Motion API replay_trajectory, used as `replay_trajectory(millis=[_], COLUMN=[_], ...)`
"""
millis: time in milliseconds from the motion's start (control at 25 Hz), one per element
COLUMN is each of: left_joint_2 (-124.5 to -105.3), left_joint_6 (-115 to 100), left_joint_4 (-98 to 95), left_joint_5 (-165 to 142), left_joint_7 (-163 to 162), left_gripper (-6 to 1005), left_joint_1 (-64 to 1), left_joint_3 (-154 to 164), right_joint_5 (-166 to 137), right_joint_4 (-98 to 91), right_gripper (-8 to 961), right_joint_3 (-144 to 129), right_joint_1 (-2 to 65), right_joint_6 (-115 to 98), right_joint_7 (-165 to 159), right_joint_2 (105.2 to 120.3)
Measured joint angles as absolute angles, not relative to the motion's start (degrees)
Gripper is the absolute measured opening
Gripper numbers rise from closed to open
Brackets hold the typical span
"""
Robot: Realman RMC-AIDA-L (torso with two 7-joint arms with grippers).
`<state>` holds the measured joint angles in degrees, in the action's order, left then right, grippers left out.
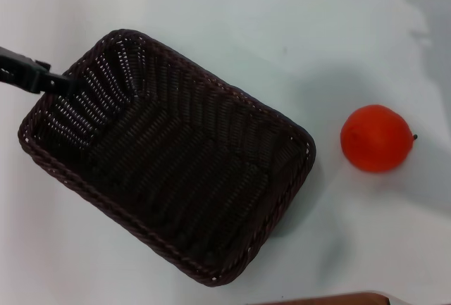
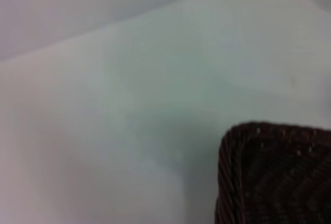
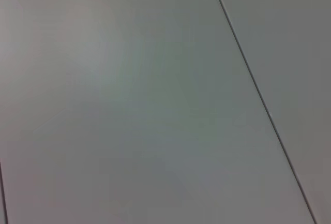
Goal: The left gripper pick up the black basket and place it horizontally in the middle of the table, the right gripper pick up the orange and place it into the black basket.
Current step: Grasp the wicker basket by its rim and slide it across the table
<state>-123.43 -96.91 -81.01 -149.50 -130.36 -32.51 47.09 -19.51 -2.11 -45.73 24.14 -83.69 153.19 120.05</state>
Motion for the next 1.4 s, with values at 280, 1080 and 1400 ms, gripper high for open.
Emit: replay_trajectory(millis=[280,1080,1400], left_joint_2=[-123.74,-123.93,-123.88], left_joint_6=[-93.89,-89.46,-95.74], left_joint_4=[-77.42,-78.25,-82.44], left_joint_5=[-153.01,-155.73,-150.66], left_joint_7=[-130.8,-133.15,-138.38], left_gripper=[635,271,207], left_joint_1=[-33.79,-32.89,-32.63], left_joint_3=[51.74,56.39,50.64], right_joint_5=[-19.51,-19.51,-19.51], right_joint_4=[-2.11,-2.11,-2.11], right_gripper=[691,669,661], right_joint_3=[-45.35,-44.12,-43.83], right_joint_1=[24.27,24.22,24.34], right_joint_6=[-82.88,-81.49,-81.24], right_joint_7=[153.19,153.19,153.12], right_joint_2=[120.05,120.17,120.11])
